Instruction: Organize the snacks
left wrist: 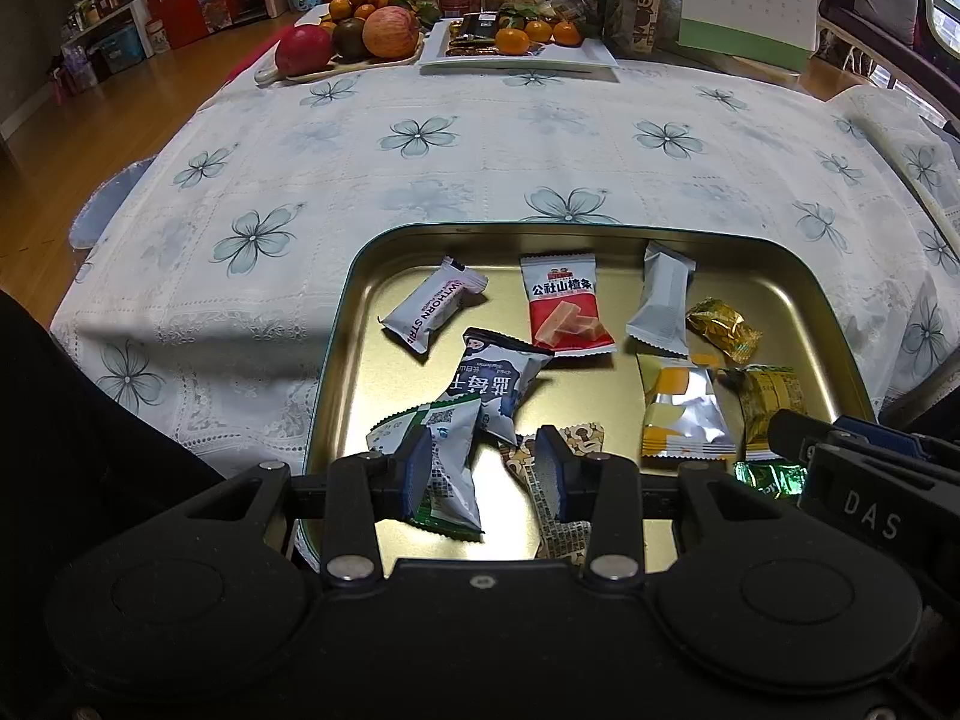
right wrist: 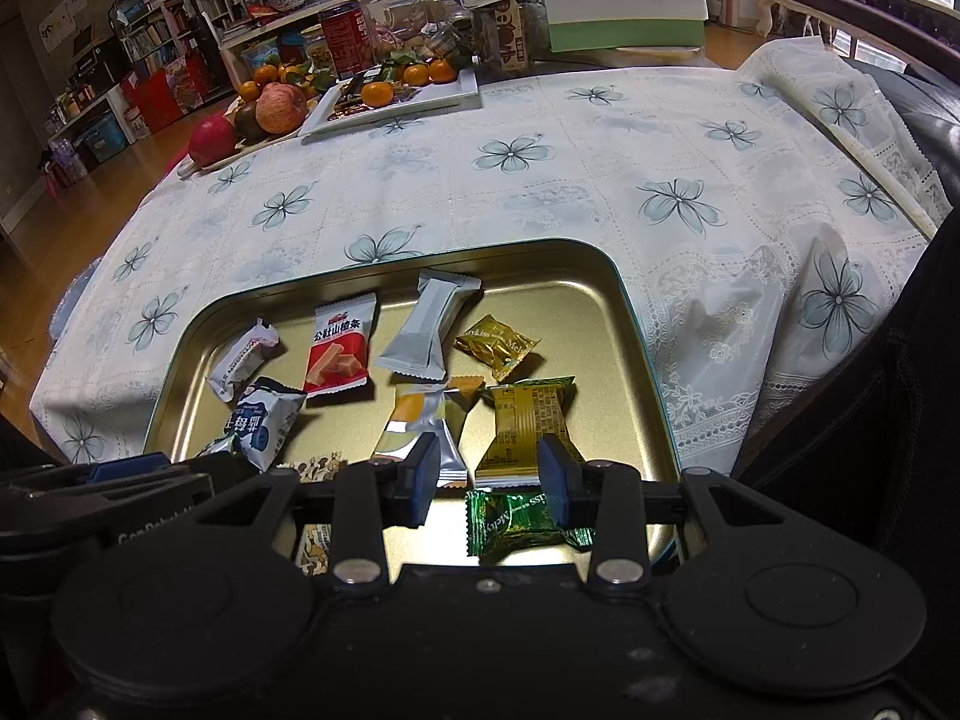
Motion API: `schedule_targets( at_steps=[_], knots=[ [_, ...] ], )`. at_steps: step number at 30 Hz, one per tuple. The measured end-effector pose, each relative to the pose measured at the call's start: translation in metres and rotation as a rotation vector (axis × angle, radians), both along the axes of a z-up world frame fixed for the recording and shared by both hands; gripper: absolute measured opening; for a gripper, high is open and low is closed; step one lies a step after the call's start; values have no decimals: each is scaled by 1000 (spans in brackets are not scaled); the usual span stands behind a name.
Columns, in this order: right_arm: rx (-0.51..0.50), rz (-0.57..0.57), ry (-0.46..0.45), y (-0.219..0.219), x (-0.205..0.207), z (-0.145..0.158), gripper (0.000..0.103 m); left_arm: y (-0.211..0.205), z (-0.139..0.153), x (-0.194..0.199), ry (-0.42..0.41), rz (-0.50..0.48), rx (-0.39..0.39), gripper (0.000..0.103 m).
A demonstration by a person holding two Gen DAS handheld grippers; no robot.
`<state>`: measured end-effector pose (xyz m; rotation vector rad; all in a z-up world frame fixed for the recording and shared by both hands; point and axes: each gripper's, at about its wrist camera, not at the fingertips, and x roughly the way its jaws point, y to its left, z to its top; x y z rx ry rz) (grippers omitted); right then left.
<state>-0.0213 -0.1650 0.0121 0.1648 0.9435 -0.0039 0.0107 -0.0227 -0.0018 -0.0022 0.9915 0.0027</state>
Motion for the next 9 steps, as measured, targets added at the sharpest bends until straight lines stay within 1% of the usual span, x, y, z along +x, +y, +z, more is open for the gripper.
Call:
schedule_targets(
  at_steps=[9],
  knots=[
    [-1, 0, 0, 0, 0, 0, 39, -1, 2, -1, -3, -2, 3, 48]
  ],
)
